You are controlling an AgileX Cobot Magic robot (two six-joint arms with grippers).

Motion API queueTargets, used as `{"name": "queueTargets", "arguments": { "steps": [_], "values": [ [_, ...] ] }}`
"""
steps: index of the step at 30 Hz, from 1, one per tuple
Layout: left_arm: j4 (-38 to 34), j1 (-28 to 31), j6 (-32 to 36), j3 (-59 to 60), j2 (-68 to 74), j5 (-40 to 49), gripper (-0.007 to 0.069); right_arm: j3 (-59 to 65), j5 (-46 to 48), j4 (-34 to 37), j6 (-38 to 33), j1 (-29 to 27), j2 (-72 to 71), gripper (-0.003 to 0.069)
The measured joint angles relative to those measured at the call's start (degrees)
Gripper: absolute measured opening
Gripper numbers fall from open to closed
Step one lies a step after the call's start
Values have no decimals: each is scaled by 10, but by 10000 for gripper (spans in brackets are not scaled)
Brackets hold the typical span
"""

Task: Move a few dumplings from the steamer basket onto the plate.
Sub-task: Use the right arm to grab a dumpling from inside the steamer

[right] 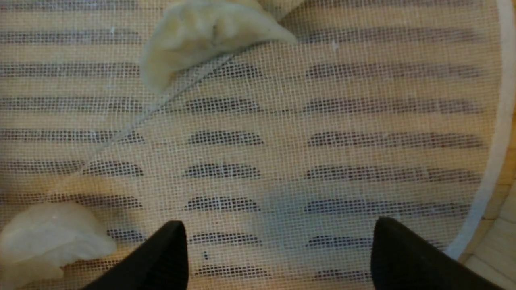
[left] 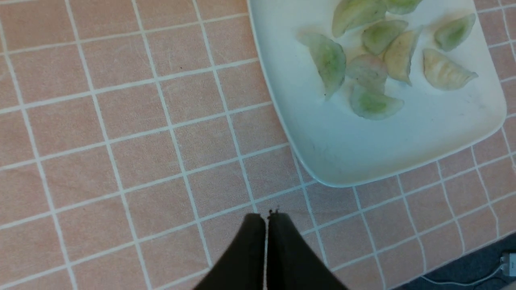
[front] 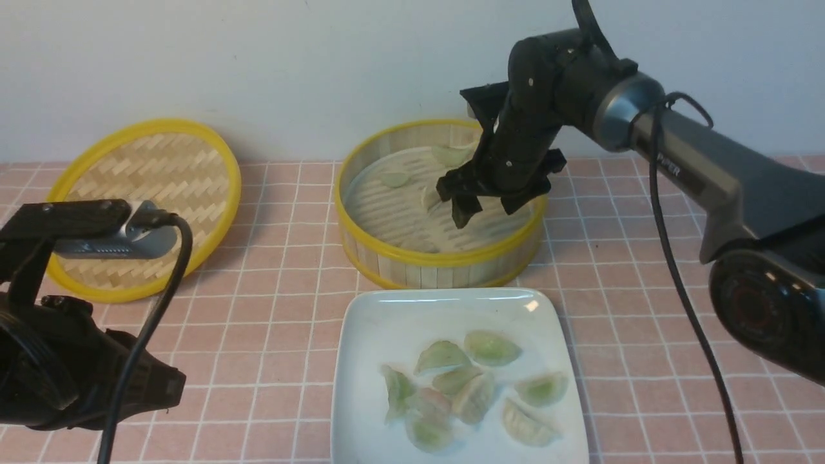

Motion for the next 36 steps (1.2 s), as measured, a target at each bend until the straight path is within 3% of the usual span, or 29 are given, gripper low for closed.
{"name": "queueTargets", "arguments": {
  "steps": [10, 13, 16, 18, 19, 20, 25, 36],
  "values": [
    [0, 0, 0, 0, 0, 1, -6, 95, -33, 3, -6, 10, -22, 547],
    [0, 0, 0, 0, 0, 1, -6, 97, -33, -2, -14, 10, -22, 493],
    [0, 0, 0, 0, 0, 1, -6, 99, -30, -12, -26, 10, -22, 320],
    [0, 0, 0, 0, 0, 1, -6, 99, -28, -14, -31, 10, -23, 127],
    [0, 0, 0, 0, 0, 1, -6, 98, -27, -14, -31, 10, -23, 113],
    [0, 0, 0, 0, 0, 1, -6, 93, -23, -17, -36, 13, -23, 35],
    [0, 0, 0, 0, 0, 1, -6, 61, -6, -13, -41, 18, -33, -11],
    [0, 0, 0, 0, 0, -3, -6, 39, -2, -36, -42, 19, -85, -13]
  ]
}}
